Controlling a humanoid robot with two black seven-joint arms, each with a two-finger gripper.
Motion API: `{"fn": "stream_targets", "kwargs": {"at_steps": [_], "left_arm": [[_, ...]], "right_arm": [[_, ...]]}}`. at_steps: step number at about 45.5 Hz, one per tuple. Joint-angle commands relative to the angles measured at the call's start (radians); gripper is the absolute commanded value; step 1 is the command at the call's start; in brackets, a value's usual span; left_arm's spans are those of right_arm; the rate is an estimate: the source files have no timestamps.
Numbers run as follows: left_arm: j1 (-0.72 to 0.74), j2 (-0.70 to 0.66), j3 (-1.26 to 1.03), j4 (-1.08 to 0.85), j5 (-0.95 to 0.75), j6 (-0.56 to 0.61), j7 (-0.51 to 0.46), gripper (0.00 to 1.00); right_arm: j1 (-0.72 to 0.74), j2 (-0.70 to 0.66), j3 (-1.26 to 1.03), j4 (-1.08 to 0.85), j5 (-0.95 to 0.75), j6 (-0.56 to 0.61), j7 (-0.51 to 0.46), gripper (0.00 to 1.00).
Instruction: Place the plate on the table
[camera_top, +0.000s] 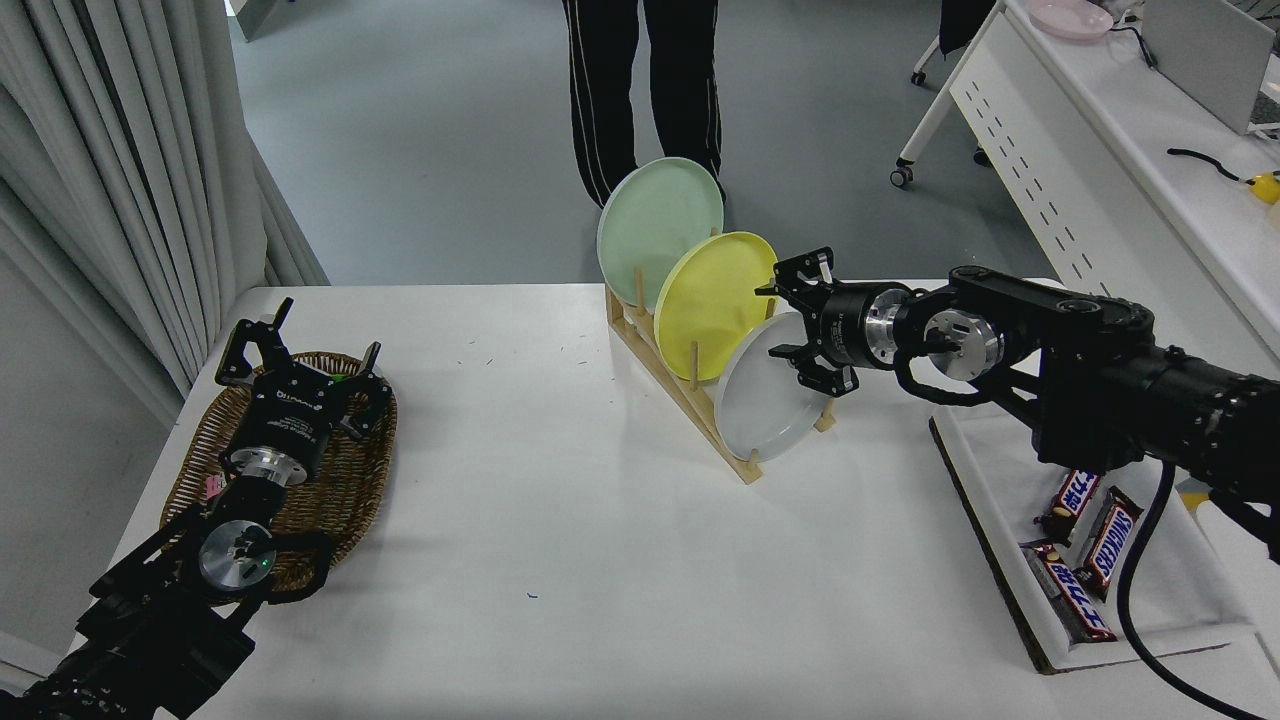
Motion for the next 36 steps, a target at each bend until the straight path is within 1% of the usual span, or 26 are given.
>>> {"fn": "stream_targets", "kwargs": {"at_steps": [1,5,7,17,21,30,33,36], "left_arm": [[0.000,0.000,0.000,0.000,0.000,0.000,0.000,1.00],[0.000,0.000,0.001,0.000,0.000,0.000,0.000,1.00],[0.000,0.000,0.000,0.000,0.000,0.000,0.000,1.00],[0.000,0.000,0.000,0.000,0.000,0.000,0.000,1.00],[0.000,0.000,0.000,0.000,0.000,0.000,0.000,1.00],[0.000,0.000,0.000,0.000,0.000,0.000,0.000,1.00],[0.000,0.000,0.000,-0.001,0.000,0.000,0.000,1.00],[0.000,0.000,0.000,0.000,0.000,0.000,0.000,1.00]], "right_arm": [[0.002,-0.007,0.016,0.011,0.000,0.017,-0.016,0.60],[0.002,-0.013,0.016,0.011,0.000,0.019,-0.021,0.59],[0.000,-0.018,0.016,0.011,0.000,0.019,-0.022,0.56],[0.005,-0.021,0.023,0.011,0.000,0.019,-0.036,0.45],[0.005,-0.021,0.025,0.011,0.000,0.019,-0.045,0.43],[0.003,-0.019,0.037,0.005,0.002,0.019,-0.045,0.41],[0.003,-0.019,0.039,0.005,0.002,0.019,-0.047,0.38],[0.005,-0.019,0.040,0.003,0.000,0.019,-0.047,0.37]]}}
